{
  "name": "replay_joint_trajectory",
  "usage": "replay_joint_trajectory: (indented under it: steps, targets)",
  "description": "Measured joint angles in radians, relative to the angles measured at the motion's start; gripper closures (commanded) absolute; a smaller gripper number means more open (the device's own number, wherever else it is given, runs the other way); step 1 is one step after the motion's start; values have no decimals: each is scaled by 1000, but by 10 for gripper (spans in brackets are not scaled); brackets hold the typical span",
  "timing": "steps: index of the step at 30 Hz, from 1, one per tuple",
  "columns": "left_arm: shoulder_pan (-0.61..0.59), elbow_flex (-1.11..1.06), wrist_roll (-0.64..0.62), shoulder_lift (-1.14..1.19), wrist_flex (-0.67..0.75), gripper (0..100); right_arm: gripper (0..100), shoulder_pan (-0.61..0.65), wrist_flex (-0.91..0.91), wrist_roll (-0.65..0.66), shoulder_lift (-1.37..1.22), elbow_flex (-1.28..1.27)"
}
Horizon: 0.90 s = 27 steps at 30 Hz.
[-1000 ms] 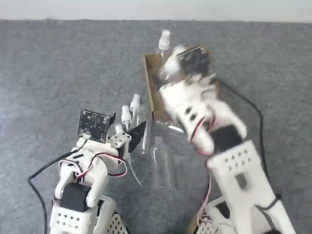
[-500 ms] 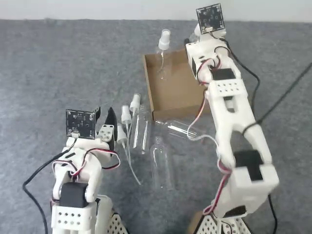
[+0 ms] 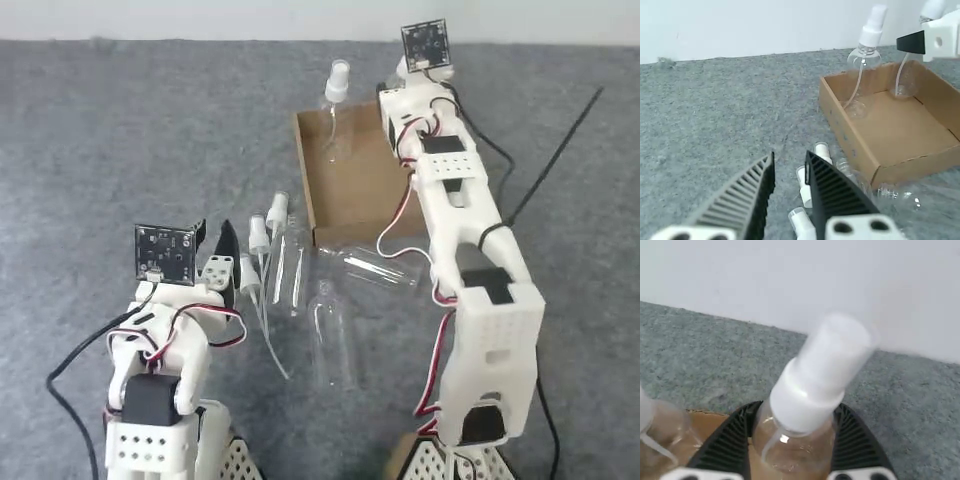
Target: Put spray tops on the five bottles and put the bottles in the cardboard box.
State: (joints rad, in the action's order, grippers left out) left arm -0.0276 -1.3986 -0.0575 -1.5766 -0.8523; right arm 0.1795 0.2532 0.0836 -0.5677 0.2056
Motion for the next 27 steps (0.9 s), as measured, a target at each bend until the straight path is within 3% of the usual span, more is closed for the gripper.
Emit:
replay_joint_trajectory:
  steps: [27]
  targets:
    - [0, 0, 0, 0, 0, 911, 987, 0, -3, -12, -61, 23]
